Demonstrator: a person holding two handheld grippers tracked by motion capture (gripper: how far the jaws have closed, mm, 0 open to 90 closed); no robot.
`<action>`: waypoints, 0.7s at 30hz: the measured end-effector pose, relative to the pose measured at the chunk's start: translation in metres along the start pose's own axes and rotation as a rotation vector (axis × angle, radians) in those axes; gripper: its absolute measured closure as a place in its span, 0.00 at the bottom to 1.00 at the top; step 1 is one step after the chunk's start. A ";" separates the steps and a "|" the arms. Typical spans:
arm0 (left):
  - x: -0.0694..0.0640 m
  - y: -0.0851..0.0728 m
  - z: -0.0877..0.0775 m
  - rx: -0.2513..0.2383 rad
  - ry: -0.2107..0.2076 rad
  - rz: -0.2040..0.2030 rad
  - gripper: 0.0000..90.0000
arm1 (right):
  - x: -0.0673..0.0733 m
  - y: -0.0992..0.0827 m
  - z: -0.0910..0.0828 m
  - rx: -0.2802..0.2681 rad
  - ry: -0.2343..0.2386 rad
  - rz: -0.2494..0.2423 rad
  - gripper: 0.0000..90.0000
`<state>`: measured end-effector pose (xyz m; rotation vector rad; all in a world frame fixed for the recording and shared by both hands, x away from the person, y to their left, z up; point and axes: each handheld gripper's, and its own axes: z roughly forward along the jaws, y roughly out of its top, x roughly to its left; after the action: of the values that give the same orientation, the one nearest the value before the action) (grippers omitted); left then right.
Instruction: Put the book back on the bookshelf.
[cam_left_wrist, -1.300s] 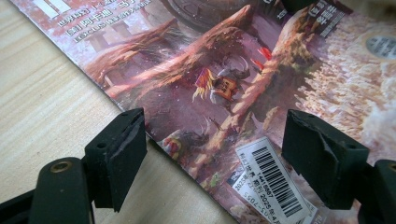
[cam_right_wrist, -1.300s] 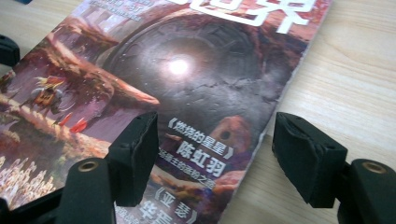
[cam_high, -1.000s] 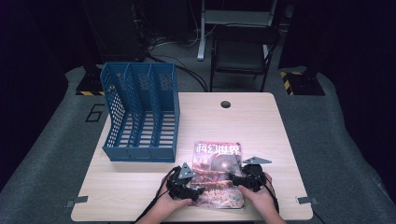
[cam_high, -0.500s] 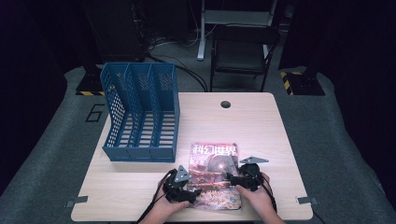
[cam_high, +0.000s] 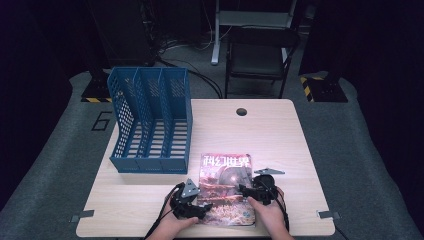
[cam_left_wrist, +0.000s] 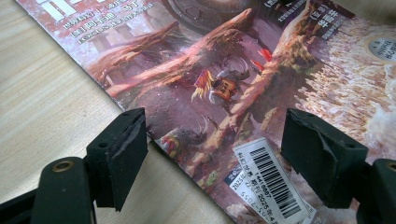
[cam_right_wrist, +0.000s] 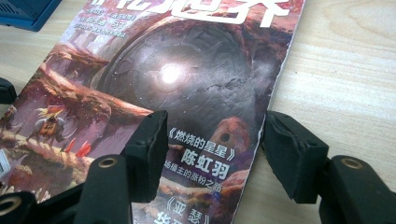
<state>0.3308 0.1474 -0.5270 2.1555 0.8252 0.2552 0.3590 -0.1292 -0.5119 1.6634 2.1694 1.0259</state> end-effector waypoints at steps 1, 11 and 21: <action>0.000 0.000 0.000 0.001 -0.004 0.002 0.25 | 0.000 0.000 0.000 -0.005 -0.003 -0.009 0.45; 0.000 0.000 0.002 -0.016 0.006 0.000 0.25 | -0.002 -0.001 -0.001 -0.023 0.004 0.074 0.44; -0.002 0.000 0.003 -0.019 0.020 -0.012 0.25 | -0.010 0.000 -0.005 -0.044 0.063 0.163 0.46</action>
<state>0.3305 0.1443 -0.5283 2.1328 0.8430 0.2781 0.3593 -0.1404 -0.5104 1.8365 2.0602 1.1756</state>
